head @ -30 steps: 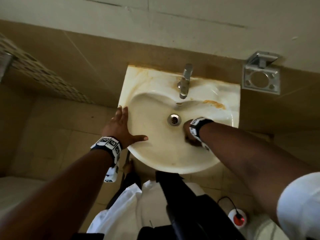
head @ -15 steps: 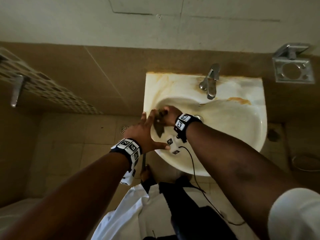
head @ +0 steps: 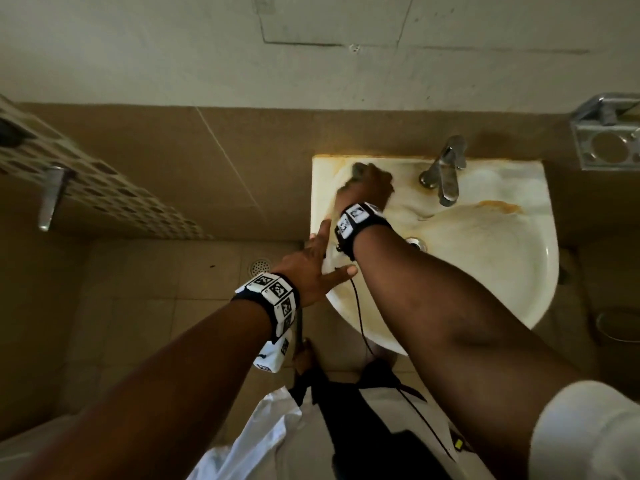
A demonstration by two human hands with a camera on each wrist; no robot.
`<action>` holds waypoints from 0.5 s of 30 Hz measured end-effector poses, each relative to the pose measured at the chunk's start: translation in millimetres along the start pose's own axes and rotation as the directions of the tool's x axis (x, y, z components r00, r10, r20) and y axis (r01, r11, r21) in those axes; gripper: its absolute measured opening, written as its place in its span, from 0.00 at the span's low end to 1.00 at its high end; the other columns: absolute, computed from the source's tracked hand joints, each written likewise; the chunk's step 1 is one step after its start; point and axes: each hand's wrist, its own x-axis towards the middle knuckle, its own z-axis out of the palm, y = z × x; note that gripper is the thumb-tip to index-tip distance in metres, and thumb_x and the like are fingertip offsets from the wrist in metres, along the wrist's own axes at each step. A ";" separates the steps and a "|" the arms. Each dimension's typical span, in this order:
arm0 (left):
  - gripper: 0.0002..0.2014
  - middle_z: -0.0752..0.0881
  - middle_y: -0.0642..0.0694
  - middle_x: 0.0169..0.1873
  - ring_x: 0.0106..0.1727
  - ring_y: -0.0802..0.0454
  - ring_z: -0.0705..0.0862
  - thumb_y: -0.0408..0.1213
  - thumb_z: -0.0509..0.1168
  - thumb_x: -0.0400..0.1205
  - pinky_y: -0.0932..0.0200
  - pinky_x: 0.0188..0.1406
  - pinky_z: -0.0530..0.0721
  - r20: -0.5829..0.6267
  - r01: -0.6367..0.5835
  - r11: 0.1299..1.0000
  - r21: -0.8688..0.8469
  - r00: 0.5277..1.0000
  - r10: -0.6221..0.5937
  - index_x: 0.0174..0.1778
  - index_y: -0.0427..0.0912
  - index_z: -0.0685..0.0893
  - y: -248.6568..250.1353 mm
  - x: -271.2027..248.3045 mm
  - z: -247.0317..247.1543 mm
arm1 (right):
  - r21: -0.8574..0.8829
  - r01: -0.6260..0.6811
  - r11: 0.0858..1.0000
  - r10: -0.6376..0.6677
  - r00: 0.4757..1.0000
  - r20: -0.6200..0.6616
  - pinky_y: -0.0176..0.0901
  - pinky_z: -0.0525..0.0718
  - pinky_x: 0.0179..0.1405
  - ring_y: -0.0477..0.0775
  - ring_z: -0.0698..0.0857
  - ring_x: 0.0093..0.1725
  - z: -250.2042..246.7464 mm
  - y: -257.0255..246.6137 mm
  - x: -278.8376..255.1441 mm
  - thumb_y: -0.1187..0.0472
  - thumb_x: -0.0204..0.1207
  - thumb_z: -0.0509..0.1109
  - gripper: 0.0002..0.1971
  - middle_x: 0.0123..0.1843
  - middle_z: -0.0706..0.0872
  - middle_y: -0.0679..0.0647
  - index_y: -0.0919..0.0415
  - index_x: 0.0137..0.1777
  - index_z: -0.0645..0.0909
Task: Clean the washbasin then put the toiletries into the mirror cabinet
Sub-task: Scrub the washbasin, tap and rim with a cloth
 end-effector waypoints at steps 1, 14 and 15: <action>0.51 0.70 0.36 0.83 0.73 0.35 0.81 0.77 0.53 0.78 0.43 0.73 0.78 -0.003 -0.013 1.000 -0.013 1.000 0.013 0.83 0.64 0.22 -2.3 1.3 0.2 | -0.042 0.164 0.986 -0.163 0.986 0.034 0.59 0.74 0.72 0.69 0.78 0.68 6.4 -9.4 1.6 0.65 0.70 0.71 0.19 0.66 0.81 0.65 0.62 0.62 0.84; 0.46 0.58 0.43 0.89 0.76 0.36 0.79 0.78 0.49 0.79 0.38 0.77 0.75 -0.017 -0.061 0.982 -0.176 0.998 0.059 0.77 0.74 0.20 -18.5 -3.4 10.8 | -0.181 0.206 0.962 -0.180 0.972 0.152 0.42 0.83 0.60 0.48 0.84 0.54 -43.6 69.9 61.8 0.66 0.68 0.73 0.23 0.55 0.84 0.42 0.51 0.64 0.77; 0.46 0.57 0.42 0.89 0.76 0.36 0.79 0.79 0.49 0.78 0.37 0.77 0.75 -0.022 -0.059 0.981 -0.184 0.998 0.056 0.77 0.75 0.20 -19.4 -1.7 12.1 | -0.226 0.153 0.962 -0.136 0.987 0.089 0.47 0.81 0.64 0.52 0.83 0.59 -43.5 76.2 61.8 0.65 0.67 0.73 0.24 0.58 0.84 0.46 0.55 0.65 0.76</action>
